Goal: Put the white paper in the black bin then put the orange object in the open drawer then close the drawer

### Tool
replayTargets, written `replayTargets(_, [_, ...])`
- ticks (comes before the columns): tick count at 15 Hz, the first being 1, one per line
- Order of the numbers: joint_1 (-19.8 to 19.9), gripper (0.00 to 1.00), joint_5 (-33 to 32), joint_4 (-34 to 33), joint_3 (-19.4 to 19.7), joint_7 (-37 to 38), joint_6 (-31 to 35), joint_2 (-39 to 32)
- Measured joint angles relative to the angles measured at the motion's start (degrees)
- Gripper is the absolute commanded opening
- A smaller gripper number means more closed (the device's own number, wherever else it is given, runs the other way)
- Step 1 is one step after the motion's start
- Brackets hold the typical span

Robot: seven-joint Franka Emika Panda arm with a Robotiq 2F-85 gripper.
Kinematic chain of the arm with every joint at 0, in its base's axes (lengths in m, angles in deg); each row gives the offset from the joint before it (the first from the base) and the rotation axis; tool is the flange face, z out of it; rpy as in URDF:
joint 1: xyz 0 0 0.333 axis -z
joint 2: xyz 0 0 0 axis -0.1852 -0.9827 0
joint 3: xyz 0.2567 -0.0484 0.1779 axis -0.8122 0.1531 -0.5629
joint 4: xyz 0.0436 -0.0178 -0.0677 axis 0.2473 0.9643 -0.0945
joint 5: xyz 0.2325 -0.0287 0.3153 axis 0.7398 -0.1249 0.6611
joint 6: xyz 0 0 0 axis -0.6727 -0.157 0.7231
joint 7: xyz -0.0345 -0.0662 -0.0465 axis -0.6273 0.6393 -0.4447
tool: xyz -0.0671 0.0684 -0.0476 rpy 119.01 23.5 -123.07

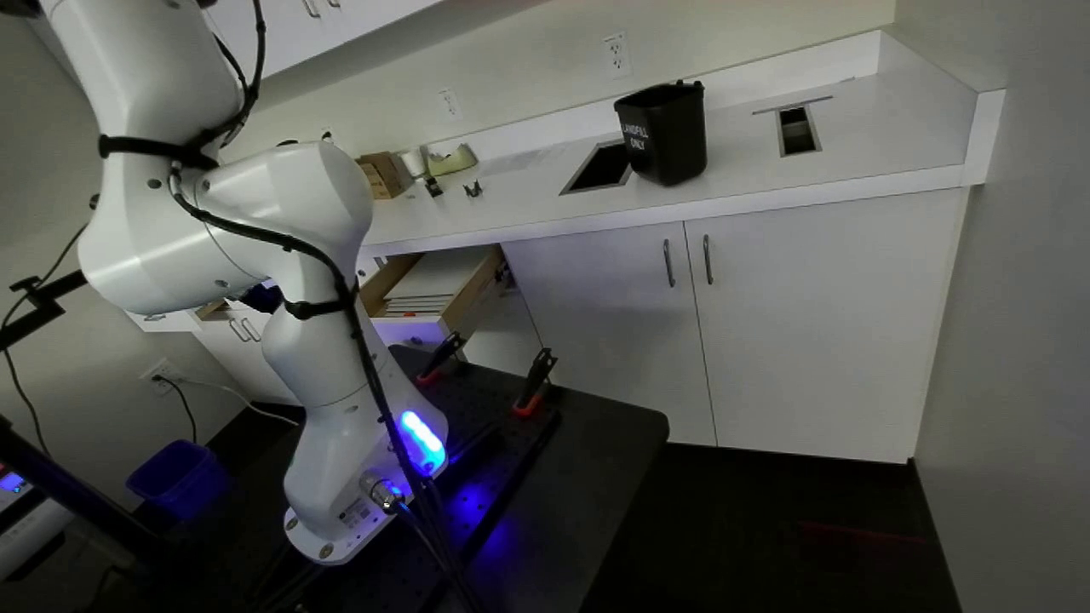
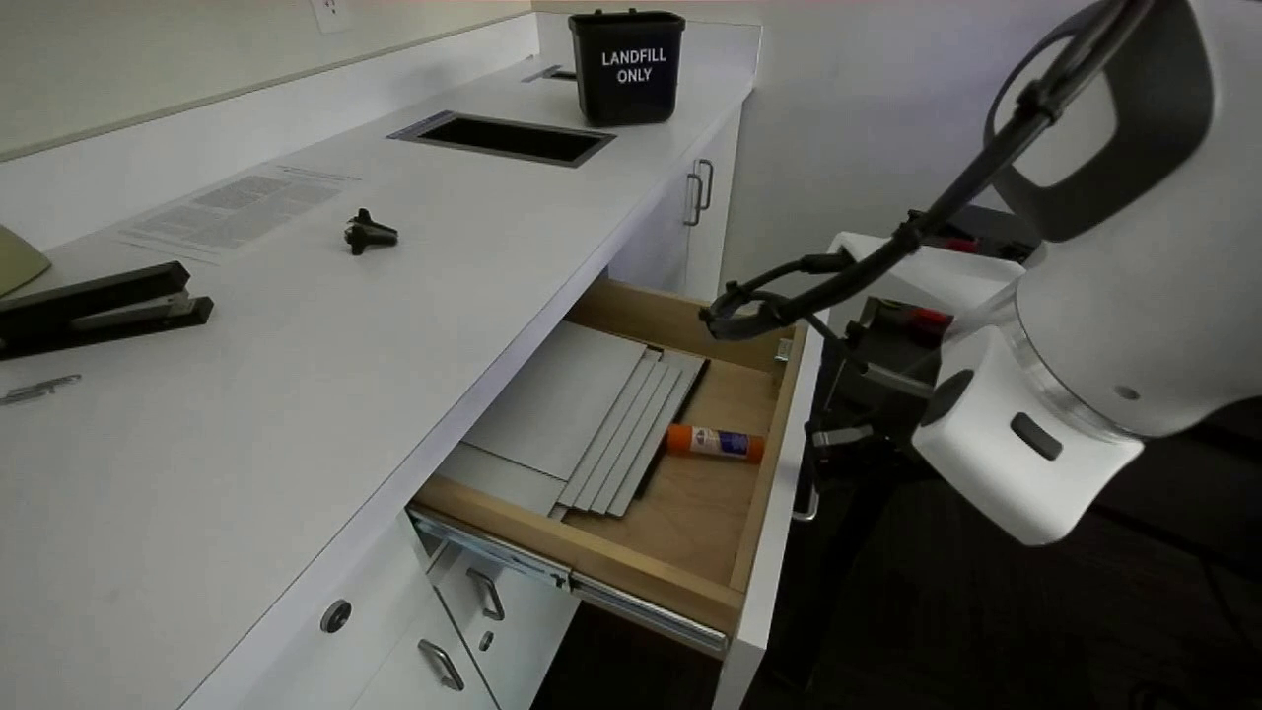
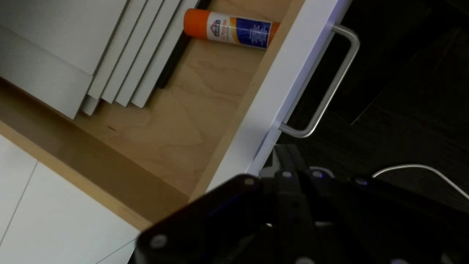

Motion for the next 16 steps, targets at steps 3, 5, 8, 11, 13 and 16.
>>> replayTargets(3, [0.42,0.0,-4.3,-0.02,2.25,0.08,5.75,-2.15])
replayTargets(5, [0.96,0.0,-7.59,-0.21,3.91,0.11,9.1,-4.09])
replayTargets(8, [1.01,0.0,-13.38,-1.42,5.7,0.3,9.99,-6.91])
replayTargets(11, [0.8,0.0,-18.57,-3.39,6.37,0.27,6.73,-8.27])
replayTargets(13, [0.76,0.0,-21.57,-5.06,6.46,0.25,3.57,-9.64])
replayTargets(16, [1.0,0.0,-25.11,-7.26,6.86,0.19,0.35,-11.85])
